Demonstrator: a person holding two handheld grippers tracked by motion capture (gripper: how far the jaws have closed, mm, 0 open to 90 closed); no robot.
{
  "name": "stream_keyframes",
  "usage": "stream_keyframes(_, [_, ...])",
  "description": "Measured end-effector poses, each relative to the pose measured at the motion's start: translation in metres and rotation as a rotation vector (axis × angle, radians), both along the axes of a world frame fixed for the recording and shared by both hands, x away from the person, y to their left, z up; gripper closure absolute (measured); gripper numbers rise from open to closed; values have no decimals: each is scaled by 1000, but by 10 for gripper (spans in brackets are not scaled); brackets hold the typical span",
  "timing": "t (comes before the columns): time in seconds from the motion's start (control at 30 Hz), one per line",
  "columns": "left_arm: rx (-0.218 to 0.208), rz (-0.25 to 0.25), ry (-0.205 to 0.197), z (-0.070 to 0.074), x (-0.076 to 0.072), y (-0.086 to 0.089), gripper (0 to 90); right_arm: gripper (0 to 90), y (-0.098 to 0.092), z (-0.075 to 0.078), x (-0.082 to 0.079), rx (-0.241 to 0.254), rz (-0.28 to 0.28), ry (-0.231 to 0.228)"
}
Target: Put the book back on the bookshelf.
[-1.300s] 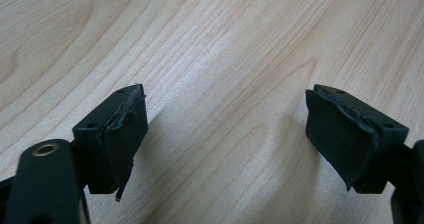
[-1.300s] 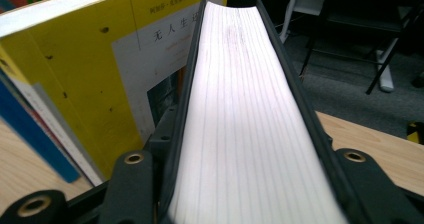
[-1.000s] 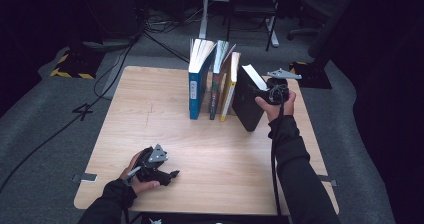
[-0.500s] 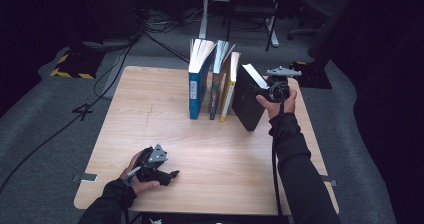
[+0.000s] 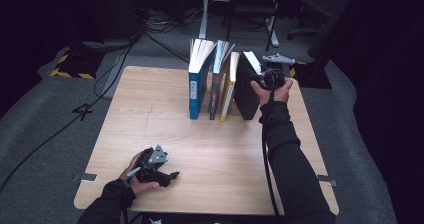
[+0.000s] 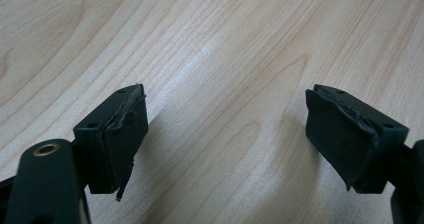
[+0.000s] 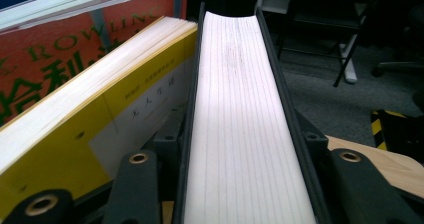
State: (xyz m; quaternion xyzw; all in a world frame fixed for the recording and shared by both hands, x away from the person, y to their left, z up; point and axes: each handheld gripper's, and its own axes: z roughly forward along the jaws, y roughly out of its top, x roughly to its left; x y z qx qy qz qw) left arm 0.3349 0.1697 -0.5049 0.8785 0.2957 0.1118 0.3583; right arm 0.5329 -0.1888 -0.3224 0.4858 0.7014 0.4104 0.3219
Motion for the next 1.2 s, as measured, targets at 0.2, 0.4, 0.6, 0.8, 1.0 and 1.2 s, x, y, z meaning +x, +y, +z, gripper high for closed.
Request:
stream_keyframes(0.2, [0, -4, 0, 0, 0, 0, 175, 527, 6, -9, 16, 14, -38, -10])
stream_keyframes(0.4, [2, -8, 1, 0, -1, 0, 176, 528, 10, -15, 28, 22, -58, -16])
stream_keyframes(0.6, [1, -12, 1, 0, -1, 0, 176, 527, 13, -24, 36, 21, -63, -15])
stream_keyframes(0.8, [1, -15, 0, 0, -1, 0, 176, 525, 10, -26, 35, 35, -51, -31])
stream_keyframes(1.0, [1, -14, 0, 0, -1, 0, 176, 519, 7, -28, 31, 16, -27, -24])
stream_keyframes(1.2, [2, -12, -1, 0, -1, 0, 175, 508, 7, -27, 27, -31, -6, 3])
